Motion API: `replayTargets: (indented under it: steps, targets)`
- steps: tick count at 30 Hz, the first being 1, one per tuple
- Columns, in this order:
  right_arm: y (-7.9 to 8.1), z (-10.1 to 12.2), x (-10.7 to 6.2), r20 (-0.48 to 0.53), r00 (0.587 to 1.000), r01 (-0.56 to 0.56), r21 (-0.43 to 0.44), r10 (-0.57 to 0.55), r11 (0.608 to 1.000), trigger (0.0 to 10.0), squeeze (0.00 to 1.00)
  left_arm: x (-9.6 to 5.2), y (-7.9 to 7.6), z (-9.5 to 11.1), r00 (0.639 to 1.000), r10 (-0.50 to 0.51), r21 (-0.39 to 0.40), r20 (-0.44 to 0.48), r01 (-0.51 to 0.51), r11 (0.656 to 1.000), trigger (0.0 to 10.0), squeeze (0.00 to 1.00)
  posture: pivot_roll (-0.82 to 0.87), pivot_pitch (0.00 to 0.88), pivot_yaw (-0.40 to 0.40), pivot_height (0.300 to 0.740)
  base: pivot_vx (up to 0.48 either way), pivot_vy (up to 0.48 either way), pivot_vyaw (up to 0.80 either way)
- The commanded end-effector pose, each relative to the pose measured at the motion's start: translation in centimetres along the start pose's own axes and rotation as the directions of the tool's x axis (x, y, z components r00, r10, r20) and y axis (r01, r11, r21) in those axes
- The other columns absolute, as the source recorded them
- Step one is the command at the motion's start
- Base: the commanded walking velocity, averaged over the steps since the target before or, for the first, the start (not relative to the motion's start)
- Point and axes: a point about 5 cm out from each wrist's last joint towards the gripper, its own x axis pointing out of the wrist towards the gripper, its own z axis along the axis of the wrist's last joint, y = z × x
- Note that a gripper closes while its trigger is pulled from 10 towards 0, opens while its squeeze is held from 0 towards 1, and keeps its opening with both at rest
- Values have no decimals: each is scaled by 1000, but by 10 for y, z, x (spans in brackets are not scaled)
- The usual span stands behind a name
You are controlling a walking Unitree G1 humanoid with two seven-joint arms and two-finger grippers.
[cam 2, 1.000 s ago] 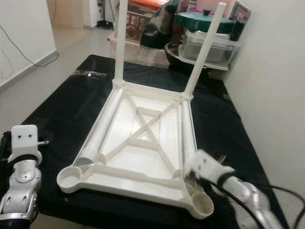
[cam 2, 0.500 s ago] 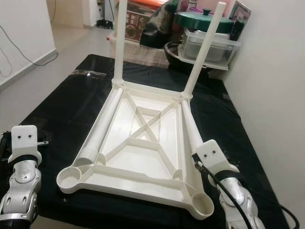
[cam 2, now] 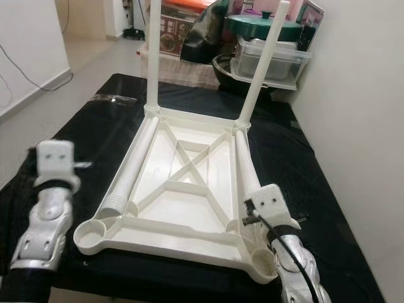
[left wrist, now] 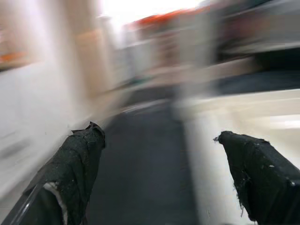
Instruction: Building children table
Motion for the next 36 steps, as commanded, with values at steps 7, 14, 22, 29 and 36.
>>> replayTargets:
  steps: [7,14,22,29,36]
  targets:
    - [-25,33,-24,228,974,-17,81,-2,997,0,0,0,-33,4,961,-275,-86,26,276,957,10000,0,91,0,-58,740,0,0,0]
    - [-26,36,-37,318,940,-185,161,126,969,0,0,2,-35,1,937,-349,-293,-2,333,896,10000,0,89,0,-51,740,0,0,0]
    - [14,34,-32,416,860,-461,381,297,801,0,0,-5,-39,2,877,-475,-779,72,347,522,10000,0,121,0,-74,740,0,0,0]
    - [34,43,-33,499,786,-591,438,364,677,0,0,-5,-33,1,898,-422,-933,123,250,259,10000,0,129,0,-86,740,0,0,0]
    - [42,34,-56,540,678,-733,441,499,519,0,0,-9,-35,-1,860,-487,-969,156,230,96,10000,0,111,0,-77,740,0,0,0]
